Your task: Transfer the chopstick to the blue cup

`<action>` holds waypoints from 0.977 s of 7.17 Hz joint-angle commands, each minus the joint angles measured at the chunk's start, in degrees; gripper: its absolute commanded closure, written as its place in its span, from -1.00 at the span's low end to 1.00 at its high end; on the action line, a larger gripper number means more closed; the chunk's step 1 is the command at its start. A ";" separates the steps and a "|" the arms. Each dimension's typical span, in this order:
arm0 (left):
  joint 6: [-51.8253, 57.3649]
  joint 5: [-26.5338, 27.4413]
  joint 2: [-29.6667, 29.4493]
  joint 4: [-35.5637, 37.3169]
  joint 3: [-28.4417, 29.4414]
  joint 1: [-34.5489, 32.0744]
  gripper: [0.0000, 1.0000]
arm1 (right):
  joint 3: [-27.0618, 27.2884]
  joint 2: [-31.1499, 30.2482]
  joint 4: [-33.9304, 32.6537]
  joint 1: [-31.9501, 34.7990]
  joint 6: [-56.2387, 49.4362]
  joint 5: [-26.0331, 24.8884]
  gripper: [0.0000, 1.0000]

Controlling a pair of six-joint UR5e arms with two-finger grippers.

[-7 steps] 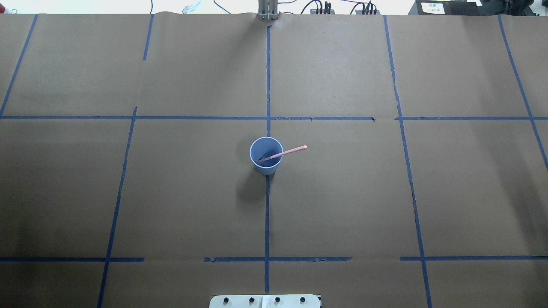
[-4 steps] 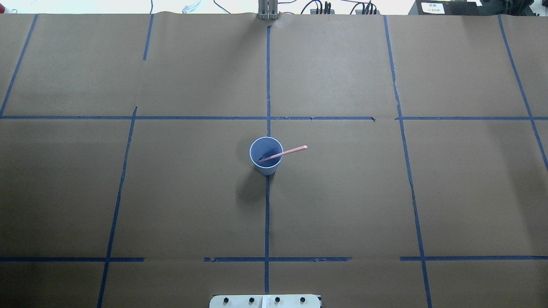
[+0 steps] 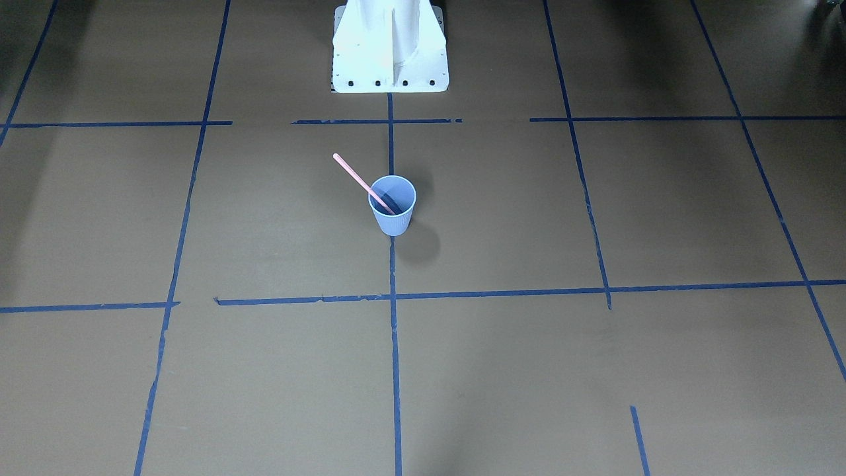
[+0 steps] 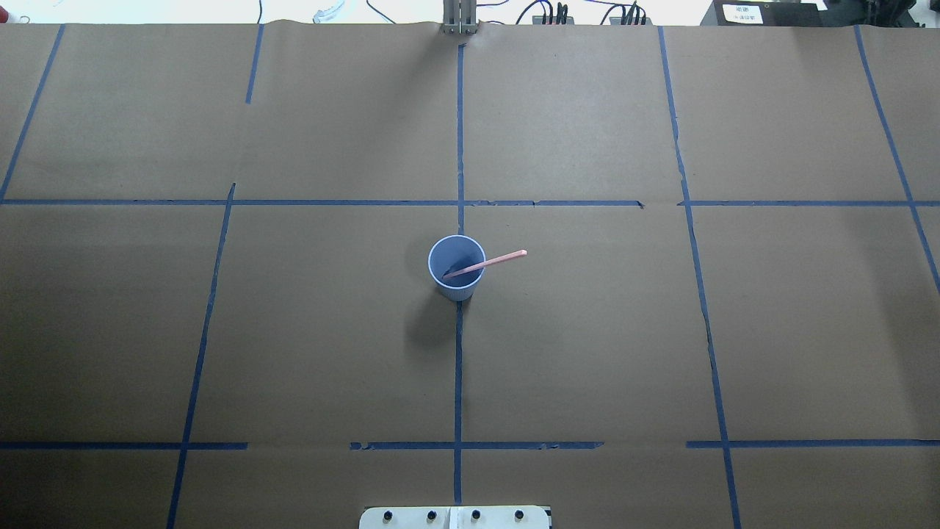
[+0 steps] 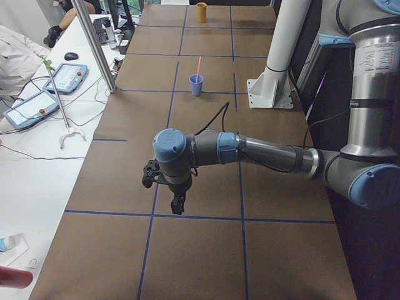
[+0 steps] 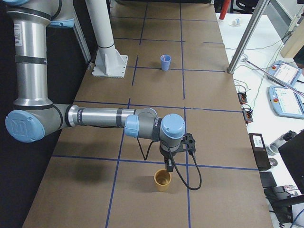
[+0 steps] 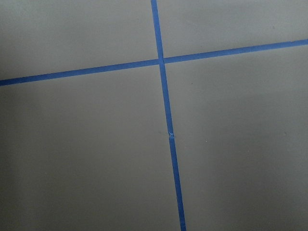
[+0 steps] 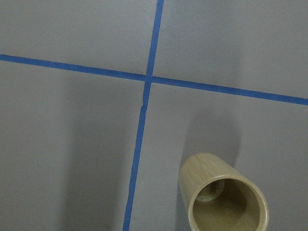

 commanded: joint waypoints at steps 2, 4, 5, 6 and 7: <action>-0.19 2.15 2.70 -3.51 -2.72 0.03 -1.00 | 0.08 -0.75 0.12 0.00 -0.72 0.84 -1.00; -0.02 2.05 3.07 -4.69 -1.68 0.03 -1.00 | -0.10 -1.28 1.00 0.00 -0.38 0.84 -1.00; -0.02 2.05 3.07 -4.69 -1.68 0.03 -1.00 | -0.19 -1.37 0.91 0.00 -0.37 1.01 -1.00; 0.07 2.14 3.07 -4.69 -1.42 0.11 -1.00 | 0.07 -1.37 0.91 0.00 -0.29 1.71 -1.00; 0.07 2.31 3.07 -4.69 -0.81 0.03 -1.00 | -0.10 -1.28 0.91 0.00 -0.29 2.15 -1.00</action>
